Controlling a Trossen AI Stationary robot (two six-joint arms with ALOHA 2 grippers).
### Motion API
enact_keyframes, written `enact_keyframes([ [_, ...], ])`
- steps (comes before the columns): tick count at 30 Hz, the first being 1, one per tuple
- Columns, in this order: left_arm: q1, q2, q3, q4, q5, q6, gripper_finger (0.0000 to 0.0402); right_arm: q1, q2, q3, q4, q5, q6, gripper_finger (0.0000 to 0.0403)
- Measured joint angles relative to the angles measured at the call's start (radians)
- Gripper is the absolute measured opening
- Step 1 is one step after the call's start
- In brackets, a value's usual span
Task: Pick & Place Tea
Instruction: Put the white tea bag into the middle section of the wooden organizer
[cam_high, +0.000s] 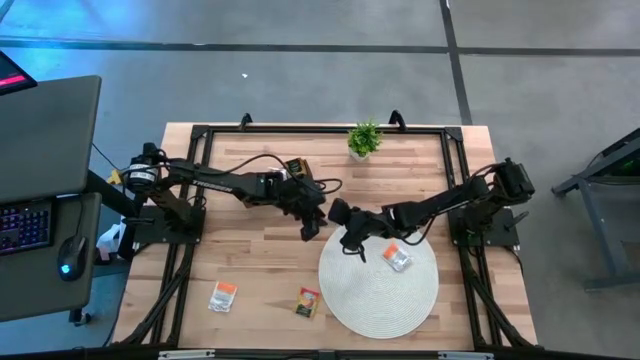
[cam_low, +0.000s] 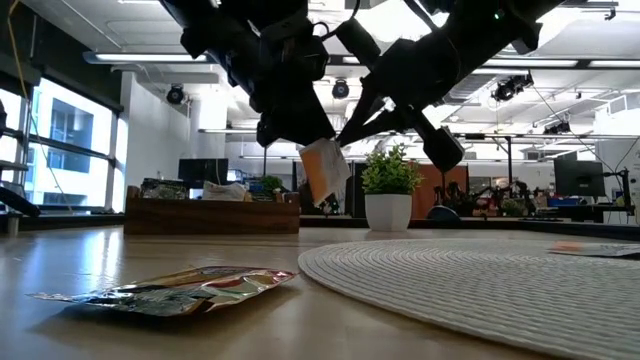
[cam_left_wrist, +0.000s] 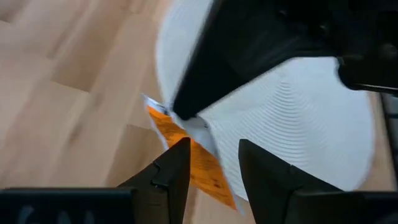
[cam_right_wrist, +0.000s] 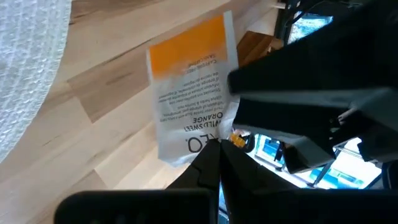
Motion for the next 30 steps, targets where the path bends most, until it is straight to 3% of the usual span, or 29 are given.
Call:
enact_keyframes([
  [5, 0.0, 0.0, 0.0, -0.001, -0.033, 0.002, 0.0106, -0.001, 0.0, 0.0, 0.02, -0.042, 0.016, 0.0002],
  [14, 0.0, -0.002, 0.0, -0.004, -0.029, 0.018, 0.0008, -0.001, 0.0, 0.0, 0.07, -0.036, 0.071, 0.0002],
  [22, 0.0, -0.002, 0.001, 0.001, -0.061, 0.022, 0.0002, 0.003, 0.0, 0.0, 0.068, 0.011, 0.248, 0.0003],
  [30, 0.0, -0.002, 0.003, -0.019, -0.057, 0.019, 0.0001, 0.003, 0.0, 0.0, 0.068, -0.001, 0.299, 0.0003],
])
